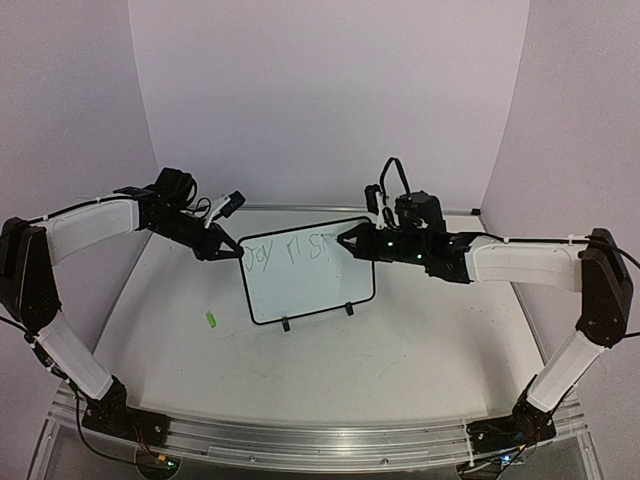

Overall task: Write a sentence on the whiteboard
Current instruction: Write on the whiteboard with the whiteboard marker without the cap.

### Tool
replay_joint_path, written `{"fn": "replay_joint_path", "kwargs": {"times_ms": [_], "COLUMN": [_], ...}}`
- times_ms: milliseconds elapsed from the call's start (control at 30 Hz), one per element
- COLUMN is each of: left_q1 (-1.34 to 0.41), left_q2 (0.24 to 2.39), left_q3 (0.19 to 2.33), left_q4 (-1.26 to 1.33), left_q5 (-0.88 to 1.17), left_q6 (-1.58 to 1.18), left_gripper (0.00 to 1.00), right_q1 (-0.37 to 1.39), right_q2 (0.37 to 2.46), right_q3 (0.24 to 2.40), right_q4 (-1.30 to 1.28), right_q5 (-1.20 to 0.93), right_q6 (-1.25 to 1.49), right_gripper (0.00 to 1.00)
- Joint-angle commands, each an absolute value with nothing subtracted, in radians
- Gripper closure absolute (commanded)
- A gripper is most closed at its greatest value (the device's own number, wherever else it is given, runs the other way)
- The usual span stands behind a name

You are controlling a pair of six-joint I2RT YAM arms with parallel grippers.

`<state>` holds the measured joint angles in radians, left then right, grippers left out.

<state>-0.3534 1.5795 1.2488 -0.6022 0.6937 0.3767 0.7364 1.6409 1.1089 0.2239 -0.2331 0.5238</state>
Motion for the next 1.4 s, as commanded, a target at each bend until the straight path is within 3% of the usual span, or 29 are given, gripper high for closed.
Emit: {"fn": "replay_joint_path", "kwargs": {"times_ms": [0, 567, 1367], "left_q1": [-0.356, -0.360, -0.365], "left_q2": [1.576, 1.574, 1.575], "left_q3": [1.255, 1.253, 1.253], "left_q4": [-0.596, -0.597, -0.600], "left_q5": [0.578, 0.573, 0.562], "left_q6": [0.427, 0.428, 0.430], "left_gripper": [1.00, 1.00, 1.00], "right_q1": [0.738, 0.713, 0.692], "right_q2": [1.563, 1.430, 1.560], "right_q3": [1.087, 1.012, 1.083], "right_q4": [0.249, 0.193, 0.169], "right_q5": [-0.234, -0.316, -0.310], "right_q6": [0.515, 0.476, 0.447], "right_gripper": [1.00, 1.00, 1.00]}}
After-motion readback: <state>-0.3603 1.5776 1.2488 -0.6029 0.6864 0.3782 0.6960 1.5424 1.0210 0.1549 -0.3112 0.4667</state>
